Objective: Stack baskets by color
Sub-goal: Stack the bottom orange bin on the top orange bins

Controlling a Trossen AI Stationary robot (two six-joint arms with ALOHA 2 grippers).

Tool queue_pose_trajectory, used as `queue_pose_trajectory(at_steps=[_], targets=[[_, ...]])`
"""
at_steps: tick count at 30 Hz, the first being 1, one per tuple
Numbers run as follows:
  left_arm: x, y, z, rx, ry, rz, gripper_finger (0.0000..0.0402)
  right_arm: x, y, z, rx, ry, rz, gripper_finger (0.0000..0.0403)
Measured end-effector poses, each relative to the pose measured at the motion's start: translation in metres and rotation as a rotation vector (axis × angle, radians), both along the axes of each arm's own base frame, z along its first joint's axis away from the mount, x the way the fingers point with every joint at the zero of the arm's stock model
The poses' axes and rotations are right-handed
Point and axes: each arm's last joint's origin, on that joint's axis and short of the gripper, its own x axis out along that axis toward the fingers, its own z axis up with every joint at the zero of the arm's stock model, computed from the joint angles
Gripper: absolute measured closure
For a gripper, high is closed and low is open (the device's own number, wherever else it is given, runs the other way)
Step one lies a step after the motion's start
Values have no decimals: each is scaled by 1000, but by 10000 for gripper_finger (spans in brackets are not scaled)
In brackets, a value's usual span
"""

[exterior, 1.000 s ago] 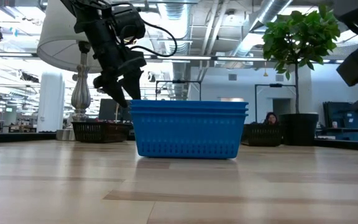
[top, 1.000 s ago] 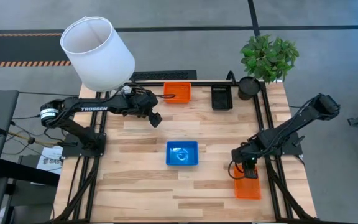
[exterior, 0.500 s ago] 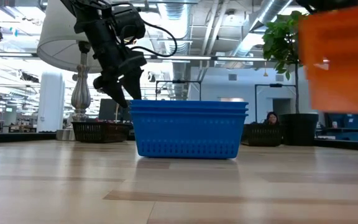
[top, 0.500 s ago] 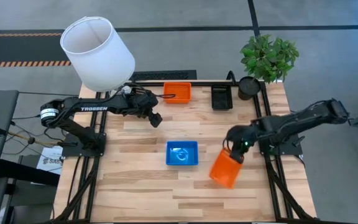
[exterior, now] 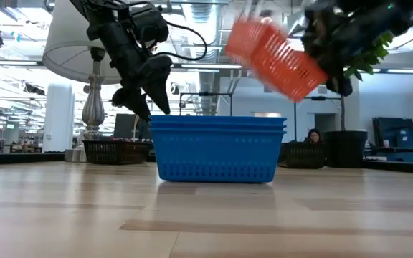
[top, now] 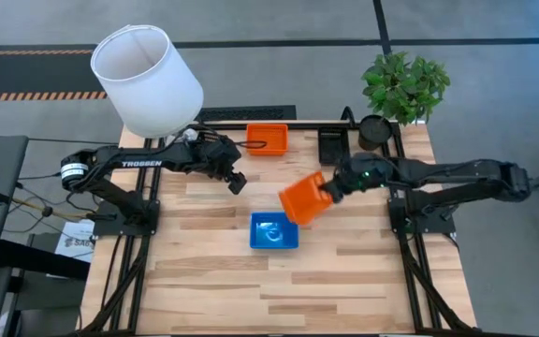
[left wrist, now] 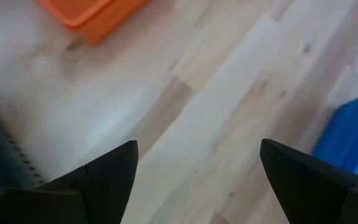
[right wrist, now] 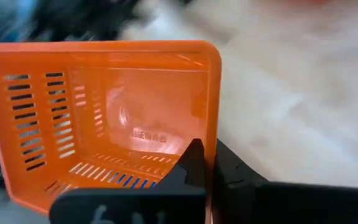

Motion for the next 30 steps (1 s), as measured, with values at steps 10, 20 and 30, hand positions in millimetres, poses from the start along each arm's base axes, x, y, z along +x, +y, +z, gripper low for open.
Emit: queue_pose_trajectory(at_steps=[10,20,30], targets=[[-10,-1,0,27,91,3,77,25,-69,12,-106,-156,-367,398],[-34,-4,12,158,236,45,77,86,-144,1,10,-56,-350,398],[-44,-8,13,122,296,38,77,135,-186,-11,123,40,-393,399]])
